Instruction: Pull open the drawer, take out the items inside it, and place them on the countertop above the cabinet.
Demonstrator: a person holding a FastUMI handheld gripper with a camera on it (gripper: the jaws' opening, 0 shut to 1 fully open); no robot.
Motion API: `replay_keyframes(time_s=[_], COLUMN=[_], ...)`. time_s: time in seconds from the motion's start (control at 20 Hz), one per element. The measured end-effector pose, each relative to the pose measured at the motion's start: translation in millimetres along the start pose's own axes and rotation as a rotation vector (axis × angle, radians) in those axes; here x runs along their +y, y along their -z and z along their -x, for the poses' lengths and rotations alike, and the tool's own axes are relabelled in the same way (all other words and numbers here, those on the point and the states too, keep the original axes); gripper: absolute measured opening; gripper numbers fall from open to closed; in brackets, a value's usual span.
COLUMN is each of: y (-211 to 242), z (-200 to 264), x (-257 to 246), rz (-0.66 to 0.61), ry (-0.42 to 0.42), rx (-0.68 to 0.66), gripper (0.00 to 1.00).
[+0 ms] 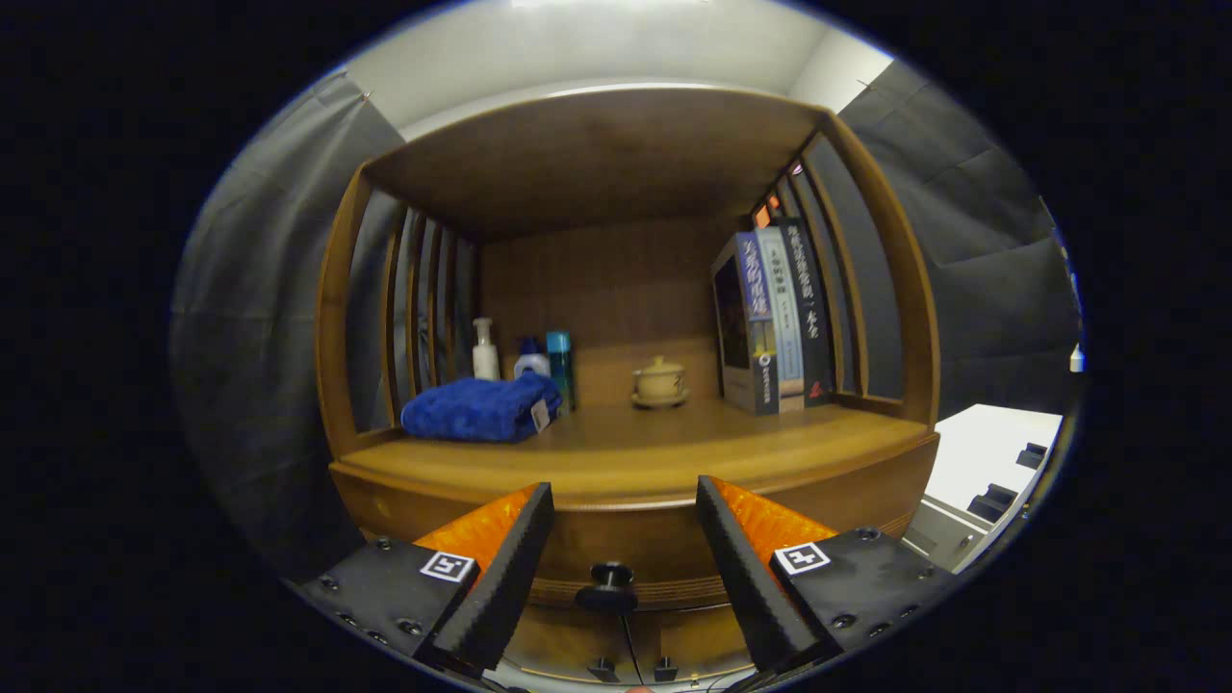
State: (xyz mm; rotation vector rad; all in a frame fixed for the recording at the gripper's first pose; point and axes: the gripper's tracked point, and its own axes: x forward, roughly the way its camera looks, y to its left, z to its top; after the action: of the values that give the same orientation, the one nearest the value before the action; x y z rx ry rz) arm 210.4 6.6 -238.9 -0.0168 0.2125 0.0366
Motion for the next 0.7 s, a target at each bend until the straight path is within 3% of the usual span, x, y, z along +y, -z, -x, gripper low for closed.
replay_keyframes(time_s=[0.25,0.4,0.6,0.7], y=[27,48,61,60], z=[-16,-14,-19,-19], x=[-2,6,-1,-1], rz=[0.074,0.042,0.029,0.031], ry=[0.039,0.017,0.036,0.046], rx=[0.009,0.055,0.081,0.070], gripper=[0.96,0.94,0.85,0.75])
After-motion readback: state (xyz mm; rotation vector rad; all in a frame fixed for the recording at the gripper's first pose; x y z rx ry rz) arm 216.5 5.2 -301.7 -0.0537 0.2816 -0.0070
